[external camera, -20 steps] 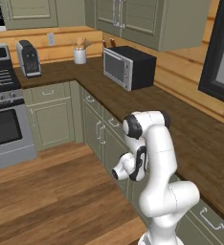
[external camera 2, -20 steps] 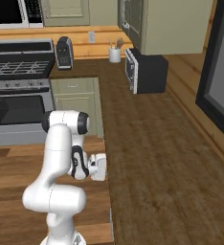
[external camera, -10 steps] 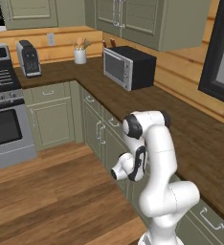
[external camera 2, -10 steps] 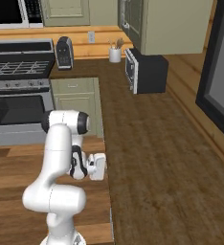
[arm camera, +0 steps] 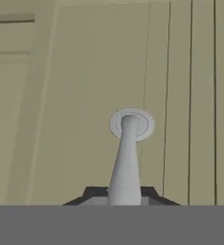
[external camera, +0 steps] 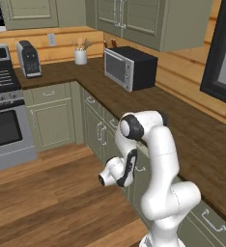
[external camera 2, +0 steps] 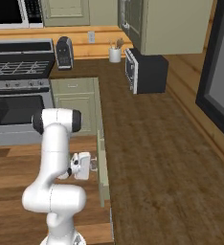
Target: Take a straw from the drawer in front and place it inside the glass cup on the dining counter.
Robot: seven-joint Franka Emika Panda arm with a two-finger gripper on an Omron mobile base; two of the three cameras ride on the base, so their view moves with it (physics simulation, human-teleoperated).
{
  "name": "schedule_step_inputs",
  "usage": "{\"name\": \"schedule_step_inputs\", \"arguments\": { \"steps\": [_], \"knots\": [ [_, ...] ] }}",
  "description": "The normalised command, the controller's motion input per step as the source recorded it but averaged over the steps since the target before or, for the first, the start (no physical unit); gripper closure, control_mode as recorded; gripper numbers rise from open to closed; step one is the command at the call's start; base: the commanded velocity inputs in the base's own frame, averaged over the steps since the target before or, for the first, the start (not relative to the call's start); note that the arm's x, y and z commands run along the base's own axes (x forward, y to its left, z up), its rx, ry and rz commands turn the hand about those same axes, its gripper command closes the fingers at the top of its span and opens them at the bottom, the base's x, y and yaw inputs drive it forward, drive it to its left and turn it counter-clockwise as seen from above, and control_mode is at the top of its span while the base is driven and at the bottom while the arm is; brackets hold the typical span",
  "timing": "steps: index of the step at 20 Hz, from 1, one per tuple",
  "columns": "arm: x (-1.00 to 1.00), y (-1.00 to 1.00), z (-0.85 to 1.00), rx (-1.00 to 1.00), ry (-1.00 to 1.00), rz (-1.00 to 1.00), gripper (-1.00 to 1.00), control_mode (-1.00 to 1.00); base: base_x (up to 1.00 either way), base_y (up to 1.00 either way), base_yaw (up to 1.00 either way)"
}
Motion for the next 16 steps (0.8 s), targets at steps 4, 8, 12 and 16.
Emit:
{"name": "schedule_step_inputs", "arguments": {
  "steps": [4, 8, 12, 16],
  "knots": [
    [-0.39, 1.0, 0.0, 0.0, 0.07, 0.08, 1.0, -1.0, 0.0, 0.0, 0.0],
    [-0.4, 1.0, 0.0, 0.0, 0.12, 0.07, 1.0, -1.0, 0.0, 0.0, 0.0],
    [-0.36, 1.0, 0.0, 0.0, 0.11, 0.06, 1.0, -1.0, 0.0, 0.0, 0.0],
    [-0.31, 1.0, 0.0, 0.0, 0.13, 0.06, 1.0, -1.0, 0.0, 0.0, 0.0]
  ]
}}
